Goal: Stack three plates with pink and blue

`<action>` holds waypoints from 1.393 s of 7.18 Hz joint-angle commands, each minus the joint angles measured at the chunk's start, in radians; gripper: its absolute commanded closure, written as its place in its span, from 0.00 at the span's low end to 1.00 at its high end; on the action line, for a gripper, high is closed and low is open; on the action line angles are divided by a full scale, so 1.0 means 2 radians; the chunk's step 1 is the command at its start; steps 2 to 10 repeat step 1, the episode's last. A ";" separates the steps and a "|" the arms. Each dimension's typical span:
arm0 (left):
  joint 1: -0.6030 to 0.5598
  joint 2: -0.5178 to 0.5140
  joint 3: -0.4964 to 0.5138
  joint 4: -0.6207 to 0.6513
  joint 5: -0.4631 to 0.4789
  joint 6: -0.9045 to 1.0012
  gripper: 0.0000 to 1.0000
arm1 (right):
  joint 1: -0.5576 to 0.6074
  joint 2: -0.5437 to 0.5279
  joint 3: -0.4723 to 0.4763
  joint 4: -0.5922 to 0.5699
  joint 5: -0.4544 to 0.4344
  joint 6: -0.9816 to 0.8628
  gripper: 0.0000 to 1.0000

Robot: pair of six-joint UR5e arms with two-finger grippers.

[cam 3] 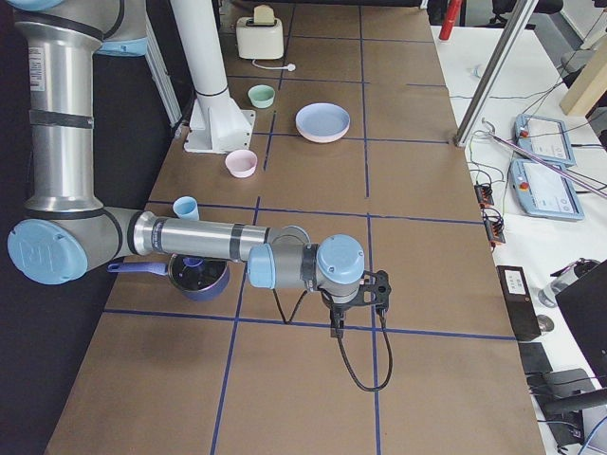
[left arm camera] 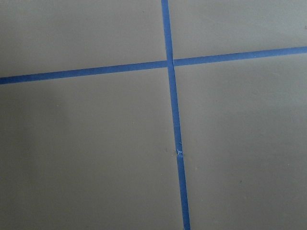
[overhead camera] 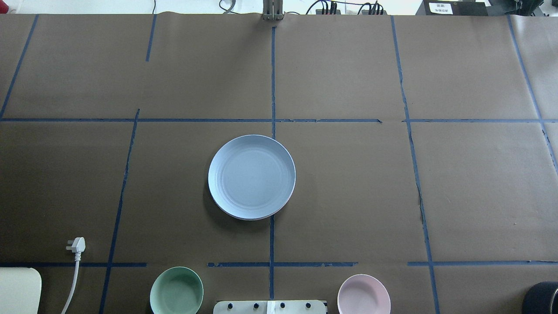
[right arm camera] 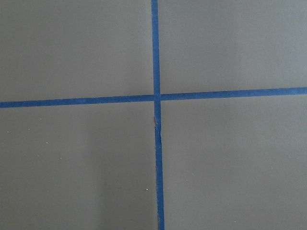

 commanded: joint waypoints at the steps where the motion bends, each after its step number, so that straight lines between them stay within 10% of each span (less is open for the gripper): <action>1: 0.000 0.000 0.000 0.000 0.000 0.000 0.00 | 0.000 0.000 0.000 0.000 -0.002 0.000 0.00; 10: 0.000 0.000 0.000 0.000 0.000 0.000 0.00 | 0.000 0.000 0.000 0.000 -0.002 0.000 0.00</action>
